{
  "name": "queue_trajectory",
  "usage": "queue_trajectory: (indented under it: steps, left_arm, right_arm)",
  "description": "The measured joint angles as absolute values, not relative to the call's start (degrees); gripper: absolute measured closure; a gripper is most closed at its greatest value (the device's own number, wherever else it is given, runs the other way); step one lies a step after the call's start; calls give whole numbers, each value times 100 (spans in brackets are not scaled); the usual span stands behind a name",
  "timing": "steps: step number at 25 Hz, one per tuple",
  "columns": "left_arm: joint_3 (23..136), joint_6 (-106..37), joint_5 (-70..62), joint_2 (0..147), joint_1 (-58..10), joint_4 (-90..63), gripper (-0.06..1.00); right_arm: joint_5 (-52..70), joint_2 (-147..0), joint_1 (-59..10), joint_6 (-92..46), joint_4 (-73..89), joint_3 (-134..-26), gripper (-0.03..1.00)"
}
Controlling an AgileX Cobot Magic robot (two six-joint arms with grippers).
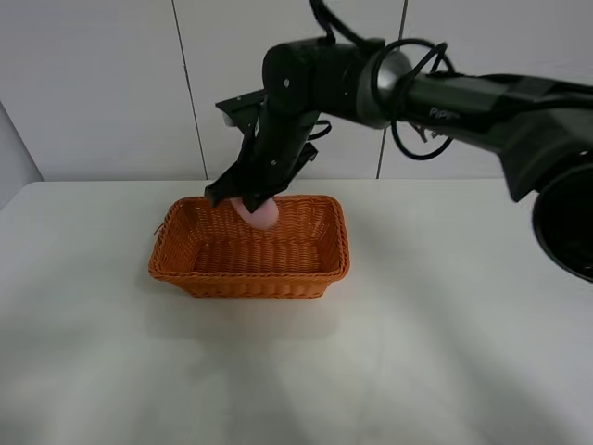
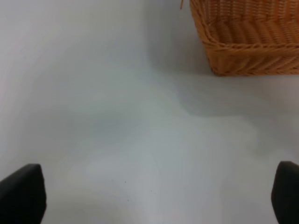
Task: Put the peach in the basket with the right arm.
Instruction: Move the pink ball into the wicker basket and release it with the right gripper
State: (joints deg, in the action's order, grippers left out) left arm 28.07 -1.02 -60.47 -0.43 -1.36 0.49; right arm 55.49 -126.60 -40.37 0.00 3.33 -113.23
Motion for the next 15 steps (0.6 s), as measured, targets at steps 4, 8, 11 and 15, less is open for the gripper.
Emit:
queue_trajectory:
  steps: [4,8,11,15]
  left_arm:
    - [2807,-102,-6047,-43,-136,49,-5]
    - [2807,-102,-6047,-43,-136,49,-5]
    - [2807,-102,-6047,-43,-136,49,-5]
    - [2807,-102,-6047,-43,-136,49,-5]
  right_arm:
    - [4980,-13261,-4037,0,352,-11323,96]
    - [4808,-13608,-4037,0,352,-11323,89]
    - [4848,-13645,-4037,123,352,-11323,66]
    - [4888,-13645,-4020,154,358,-11323,34]
